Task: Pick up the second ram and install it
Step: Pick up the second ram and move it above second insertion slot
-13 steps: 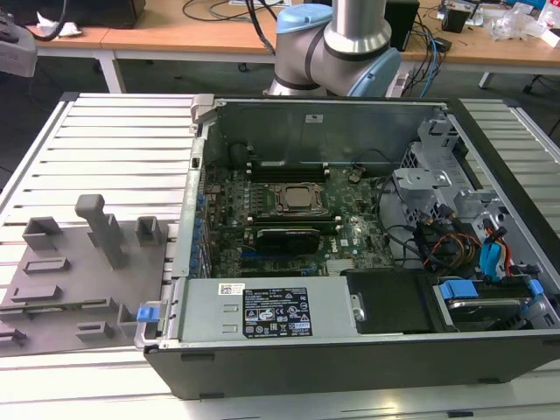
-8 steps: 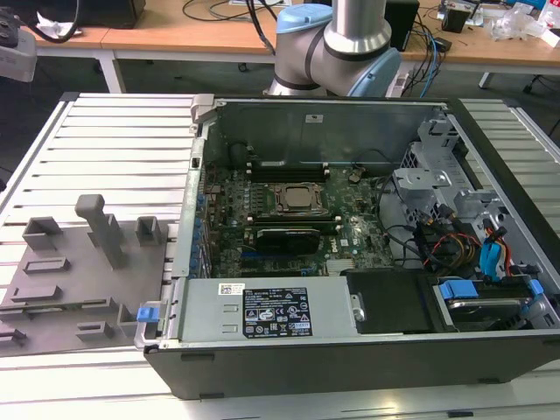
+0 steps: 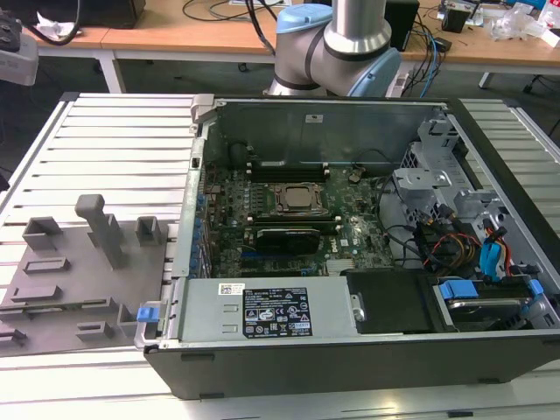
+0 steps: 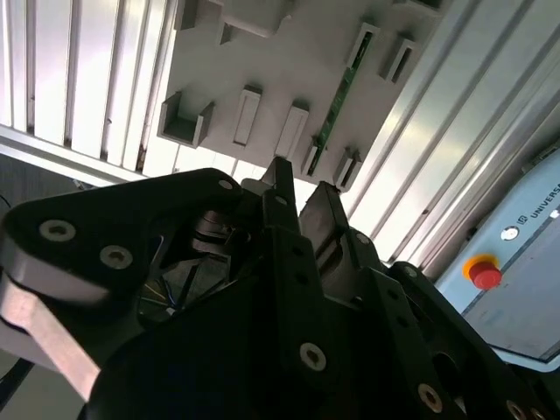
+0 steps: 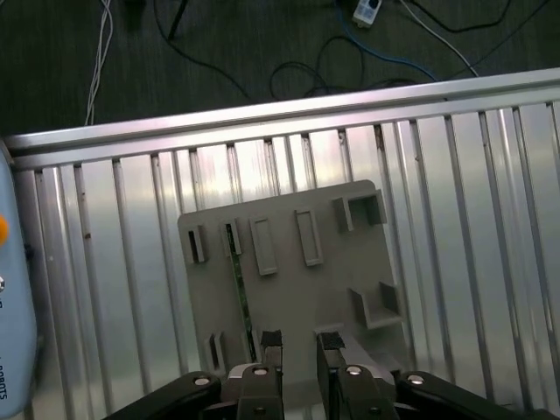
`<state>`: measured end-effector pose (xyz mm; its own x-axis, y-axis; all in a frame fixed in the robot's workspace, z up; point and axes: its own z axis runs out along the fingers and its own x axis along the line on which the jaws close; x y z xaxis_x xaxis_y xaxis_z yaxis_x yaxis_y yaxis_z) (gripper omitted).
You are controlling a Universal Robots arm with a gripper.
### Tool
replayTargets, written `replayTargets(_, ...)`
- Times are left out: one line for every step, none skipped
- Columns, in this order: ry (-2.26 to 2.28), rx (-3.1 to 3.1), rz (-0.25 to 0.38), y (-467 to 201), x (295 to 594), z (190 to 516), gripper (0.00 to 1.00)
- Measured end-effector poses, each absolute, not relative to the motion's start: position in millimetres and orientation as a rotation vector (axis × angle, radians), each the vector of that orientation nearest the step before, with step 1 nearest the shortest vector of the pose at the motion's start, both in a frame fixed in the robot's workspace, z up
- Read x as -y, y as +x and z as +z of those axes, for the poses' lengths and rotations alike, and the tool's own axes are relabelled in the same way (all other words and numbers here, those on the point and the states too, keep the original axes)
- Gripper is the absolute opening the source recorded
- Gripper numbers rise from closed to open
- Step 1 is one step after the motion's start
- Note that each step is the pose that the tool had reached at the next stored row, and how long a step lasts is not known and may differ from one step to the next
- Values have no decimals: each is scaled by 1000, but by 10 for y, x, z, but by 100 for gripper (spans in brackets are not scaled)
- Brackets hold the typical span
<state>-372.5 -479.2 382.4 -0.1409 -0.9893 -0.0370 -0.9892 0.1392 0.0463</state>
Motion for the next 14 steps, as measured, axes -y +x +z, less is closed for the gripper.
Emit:
replayTargets(2057, 2369, -93, -3725, 4792, 3813, 30)
replayTargets(2057, 2369, -93, -3725, 4792, 3807, 30)
replayTargets(2057, 2369, -93, -3725, 4792, 3799, 30)
replayTargets(2057, 2369, -93, -3725, 4792, 3793, 30)
replayTargets(2057, 2369, -93, -3725, 4792, 3786, 30)
replayTargets(2057, 2369, -93, -3725, 4792, 3779, 30)
replayTargets(2057, 2369, -93, -3725, 4792, 3773, 30)
replayTargets(2057, 2369, -93, -3725, 4792, 3761, 30)
replayTargets(2058, 2369, -93, -3725, 4792, 3751, 30)
replayTargets(2057, 2369, -93, -3725, 4792, 3739, 30)
replayTargets(2057, 2369, -93, -3725, 4792, 3734, 30)
replayTargets(2057, 2369, -93, -3725, 4792, 3729, 30)
replayTargets(2057, 2369, -93, -3725, 4792, 3719, 30)
replayTargets(2057, 2369, -93, -3725, 4792, 3715, 30)
